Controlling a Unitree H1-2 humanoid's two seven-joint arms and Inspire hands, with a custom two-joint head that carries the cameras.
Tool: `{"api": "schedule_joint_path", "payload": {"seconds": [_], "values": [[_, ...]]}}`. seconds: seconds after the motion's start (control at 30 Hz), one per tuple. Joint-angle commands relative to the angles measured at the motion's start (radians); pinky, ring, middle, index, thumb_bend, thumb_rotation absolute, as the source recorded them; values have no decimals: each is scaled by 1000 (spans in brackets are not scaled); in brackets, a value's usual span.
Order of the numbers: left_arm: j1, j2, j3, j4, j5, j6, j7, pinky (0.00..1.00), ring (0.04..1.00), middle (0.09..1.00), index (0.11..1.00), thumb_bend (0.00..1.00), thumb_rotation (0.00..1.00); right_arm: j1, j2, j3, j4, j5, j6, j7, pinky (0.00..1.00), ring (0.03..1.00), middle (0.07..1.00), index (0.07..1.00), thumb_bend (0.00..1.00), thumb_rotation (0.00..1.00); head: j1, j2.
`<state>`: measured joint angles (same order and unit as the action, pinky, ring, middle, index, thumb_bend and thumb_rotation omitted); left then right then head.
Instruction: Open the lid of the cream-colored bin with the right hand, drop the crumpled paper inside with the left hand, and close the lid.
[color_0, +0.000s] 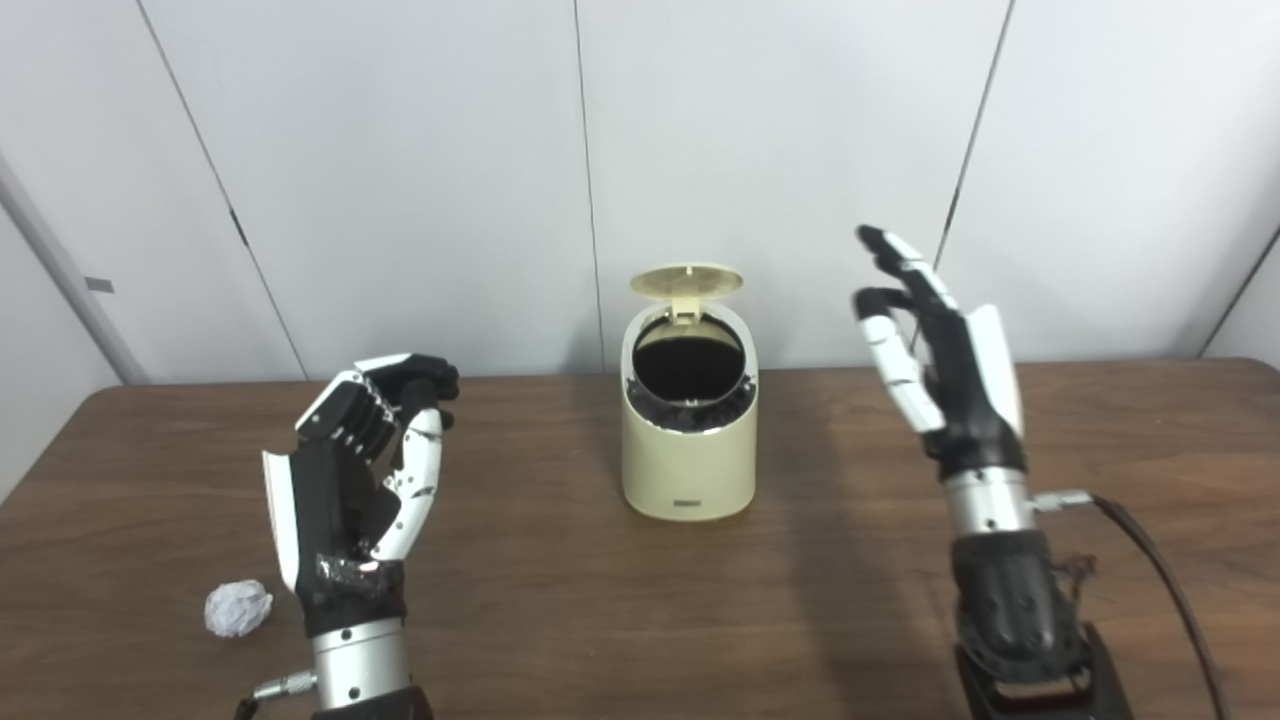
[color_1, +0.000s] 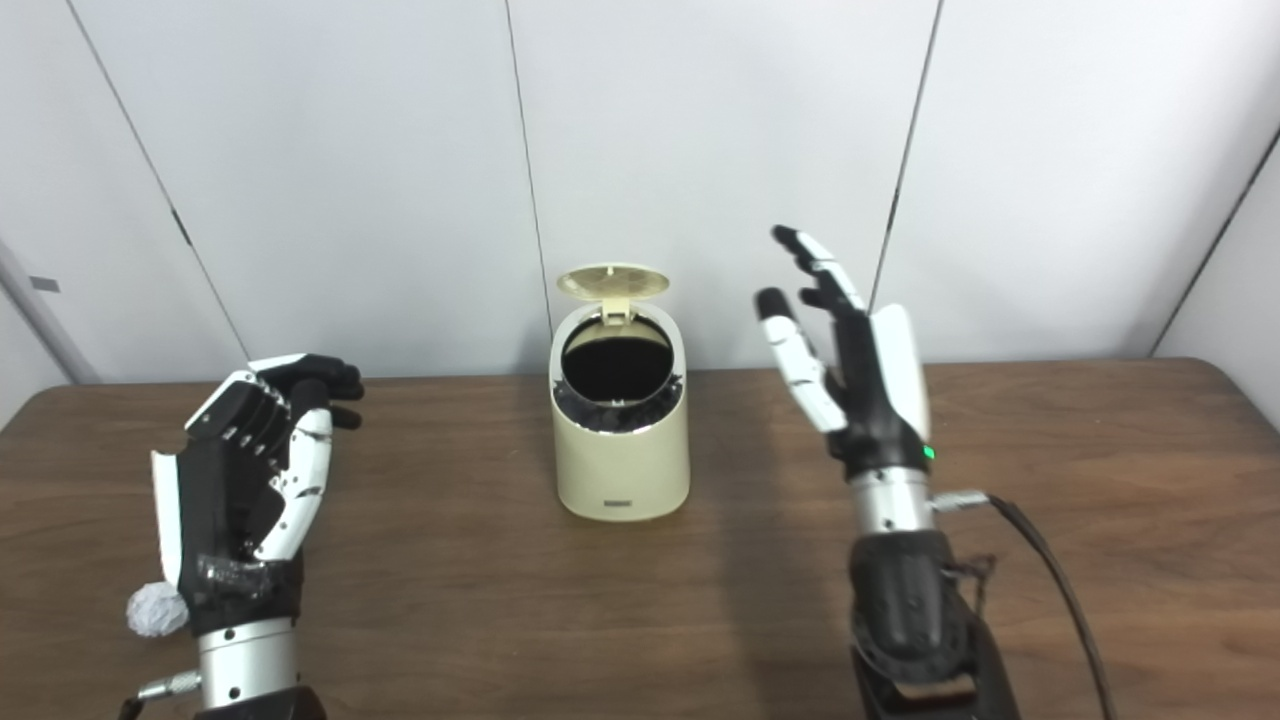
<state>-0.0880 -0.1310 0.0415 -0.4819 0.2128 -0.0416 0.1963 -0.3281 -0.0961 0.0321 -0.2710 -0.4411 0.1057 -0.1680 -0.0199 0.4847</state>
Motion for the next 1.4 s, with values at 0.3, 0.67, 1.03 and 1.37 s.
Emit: {"api": "schedule_joint_path", "payload": {"seconds": [0.3,0.67,1.03,1.37], "values": [[-18,20,-3,-39,3,-5,-16,475,568,579,552,244,321,139,33,-71,-106,100,-158,-44,752,811,795,765,177,904,20,8],[-31,56,16,-45,48,-10,-9,479,573,585,554,260,319,238,32,-90,55,209,-492,-68,791,823,798,750,204,785,45,1],[-47,270,156,-58,161,-40,-1,407,515,564,539,357,265,236,24,-116,106,217,-570,-67,787,817,794,746,272,902,108,2],[22,379,271,-9,362,-42,40,402,526,573,576,593,268,212,-23,-133,152,277,-567,-60,748,802,785,737,196,907,341,-9]]}}
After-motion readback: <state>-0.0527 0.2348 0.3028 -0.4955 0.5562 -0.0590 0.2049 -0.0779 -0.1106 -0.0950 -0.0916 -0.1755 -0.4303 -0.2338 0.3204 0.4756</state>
